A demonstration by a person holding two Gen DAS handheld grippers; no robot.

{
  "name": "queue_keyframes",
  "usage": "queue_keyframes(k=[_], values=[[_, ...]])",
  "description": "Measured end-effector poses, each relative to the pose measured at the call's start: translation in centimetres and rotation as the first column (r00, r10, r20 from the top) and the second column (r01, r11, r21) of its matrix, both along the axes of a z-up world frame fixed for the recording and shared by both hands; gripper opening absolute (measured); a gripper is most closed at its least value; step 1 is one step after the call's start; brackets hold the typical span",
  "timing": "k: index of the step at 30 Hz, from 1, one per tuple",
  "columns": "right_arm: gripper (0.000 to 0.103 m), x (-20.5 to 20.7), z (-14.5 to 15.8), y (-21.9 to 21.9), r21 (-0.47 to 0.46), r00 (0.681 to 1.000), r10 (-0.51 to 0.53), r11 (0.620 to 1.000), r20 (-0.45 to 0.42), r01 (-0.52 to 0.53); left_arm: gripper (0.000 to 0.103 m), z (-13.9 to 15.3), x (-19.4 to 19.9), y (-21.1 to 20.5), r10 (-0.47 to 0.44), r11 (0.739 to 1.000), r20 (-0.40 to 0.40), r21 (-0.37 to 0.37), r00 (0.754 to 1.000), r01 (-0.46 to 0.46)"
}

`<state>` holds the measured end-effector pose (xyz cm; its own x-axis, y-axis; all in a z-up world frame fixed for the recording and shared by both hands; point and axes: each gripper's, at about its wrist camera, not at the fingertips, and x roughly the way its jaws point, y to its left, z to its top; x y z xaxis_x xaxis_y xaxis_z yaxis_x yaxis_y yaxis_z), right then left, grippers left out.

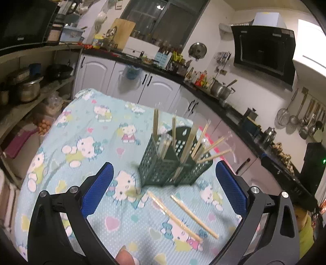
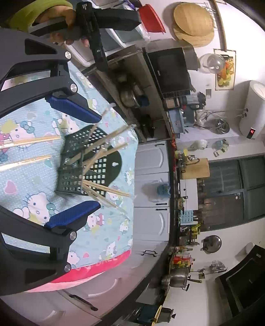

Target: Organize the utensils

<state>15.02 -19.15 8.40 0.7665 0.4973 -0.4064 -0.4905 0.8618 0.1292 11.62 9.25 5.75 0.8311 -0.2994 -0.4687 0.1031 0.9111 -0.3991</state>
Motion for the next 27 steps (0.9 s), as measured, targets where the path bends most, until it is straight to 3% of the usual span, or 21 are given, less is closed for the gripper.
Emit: queue_keyframes(k=[13, 27], values=[[0.076, -2.4, -3.0, 0.9, -0.080, 0.997, 0.041, 0.996, -0.064, -0.046, 0.092, -2.2, -1.5, -0.5, -0.007, 1.000, -0.058, 0.011, 0.998, 0.008], [0.076, -2.4, -6.9, 0.1, -0.141, 0.988, 0.027, 0.989, -0.153, -0.049, 0.092, -5.4, -0.2, -2.9, -0.060, 0.998, -0.181, 0.003, 0.982, 0.061]])
